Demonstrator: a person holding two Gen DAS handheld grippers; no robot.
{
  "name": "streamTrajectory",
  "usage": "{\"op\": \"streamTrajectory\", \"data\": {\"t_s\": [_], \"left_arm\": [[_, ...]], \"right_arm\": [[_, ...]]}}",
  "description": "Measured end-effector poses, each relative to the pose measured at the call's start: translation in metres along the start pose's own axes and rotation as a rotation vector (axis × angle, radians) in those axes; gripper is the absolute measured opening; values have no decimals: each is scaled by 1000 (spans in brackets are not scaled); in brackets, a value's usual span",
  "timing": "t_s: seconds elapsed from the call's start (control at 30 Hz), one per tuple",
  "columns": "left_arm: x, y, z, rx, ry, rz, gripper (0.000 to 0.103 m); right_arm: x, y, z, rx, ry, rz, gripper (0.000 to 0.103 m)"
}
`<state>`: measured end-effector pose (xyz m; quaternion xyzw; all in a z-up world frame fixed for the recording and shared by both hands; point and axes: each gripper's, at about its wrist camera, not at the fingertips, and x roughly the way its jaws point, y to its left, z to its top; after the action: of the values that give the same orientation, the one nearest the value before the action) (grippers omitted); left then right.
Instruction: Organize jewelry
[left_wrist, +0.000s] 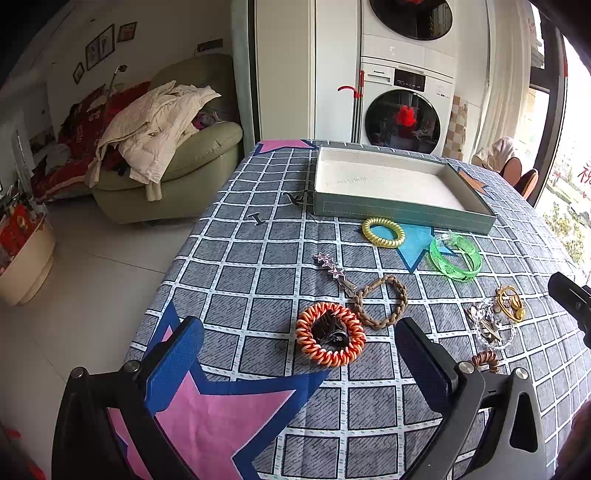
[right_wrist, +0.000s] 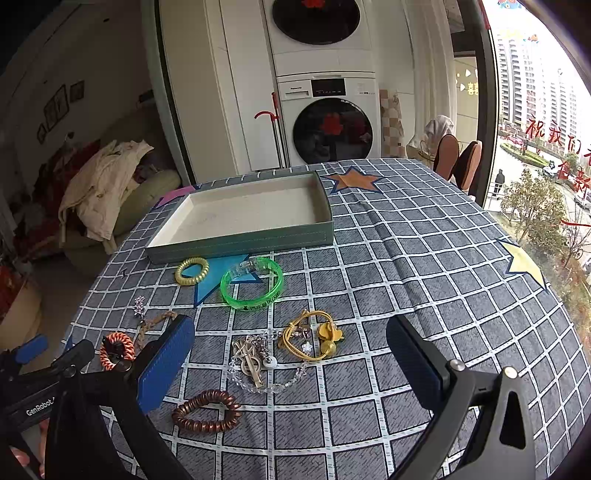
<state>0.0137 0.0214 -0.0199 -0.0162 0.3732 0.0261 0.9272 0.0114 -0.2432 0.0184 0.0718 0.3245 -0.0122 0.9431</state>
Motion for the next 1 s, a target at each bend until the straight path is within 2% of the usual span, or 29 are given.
{"op": "streamTrajectory", "data": {"t_s": [0.57,0.8,0.93,1.0], "left_arm": [[9,-3,5,7,27,3,103],[33,-2,25,10,92,-27,103],[59,-5,46,15,170,-88,103],[69,-8,52,33,189,-90,103]], "right_arm": [[7,-4,1,2,19,-1,103],[25,-9,12,2,74,-9,103],[40,-12,26,-4,111,-10,103],[51,-13,33,-4,135,-4,103]]}}
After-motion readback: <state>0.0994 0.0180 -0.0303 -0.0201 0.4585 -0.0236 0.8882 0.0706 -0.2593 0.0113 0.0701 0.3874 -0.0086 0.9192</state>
